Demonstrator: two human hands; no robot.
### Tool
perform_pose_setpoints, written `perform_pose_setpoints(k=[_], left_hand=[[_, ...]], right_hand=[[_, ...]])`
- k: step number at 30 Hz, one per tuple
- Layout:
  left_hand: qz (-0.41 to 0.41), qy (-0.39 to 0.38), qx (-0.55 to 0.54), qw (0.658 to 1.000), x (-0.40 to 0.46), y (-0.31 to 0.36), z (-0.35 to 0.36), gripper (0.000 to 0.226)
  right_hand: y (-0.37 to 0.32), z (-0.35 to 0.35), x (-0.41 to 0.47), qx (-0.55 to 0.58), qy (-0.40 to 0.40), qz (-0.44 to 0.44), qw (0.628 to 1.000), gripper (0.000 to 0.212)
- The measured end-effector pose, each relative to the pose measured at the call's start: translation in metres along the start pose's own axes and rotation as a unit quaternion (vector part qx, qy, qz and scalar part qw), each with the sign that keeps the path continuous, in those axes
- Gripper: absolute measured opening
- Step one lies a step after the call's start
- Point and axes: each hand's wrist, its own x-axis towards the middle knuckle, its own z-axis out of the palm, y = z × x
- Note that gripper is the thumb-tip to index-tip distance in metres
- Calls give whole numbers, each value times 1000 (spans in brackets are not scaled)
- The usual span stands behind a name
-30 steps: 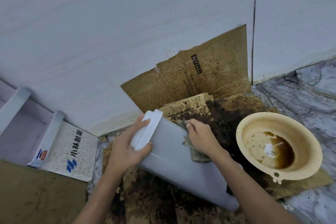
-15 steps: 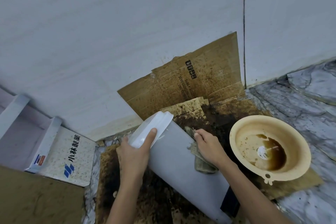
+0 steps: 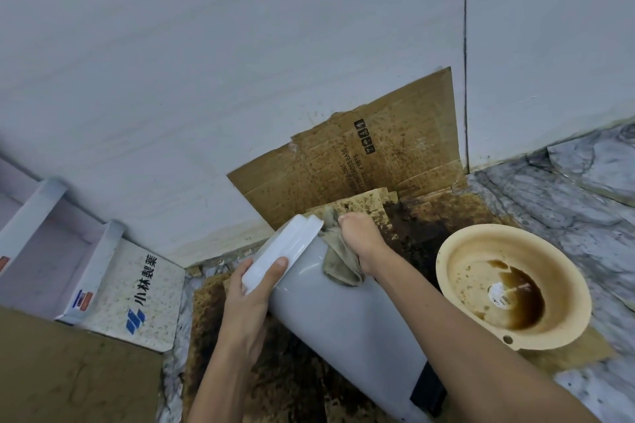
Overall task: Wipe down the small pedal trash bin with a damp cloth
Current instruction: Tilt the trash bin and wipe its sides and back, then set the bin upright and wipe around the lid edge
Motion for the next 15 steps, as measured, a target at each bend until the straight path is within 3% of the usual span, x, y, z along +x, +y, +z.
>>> perform_pose_setpoints(k=[3,7,12,15], left_hand=[[-23,-23,-23,999,0,1,-1,103],[-28,-27,-59,997,3,-1,1,99],[-11,-37,-39,998,3,0,11,110],[-1,-24,-33,999,3,5,20,99]], right_hand=[[-20,10,14,50,-23,21,998,24],[-30,13,18,-28,-83,11,996,51],[-30,2,16,-101,-146,-8,984,40],[-28,-5,8,-108,-127,-35,985,36]])
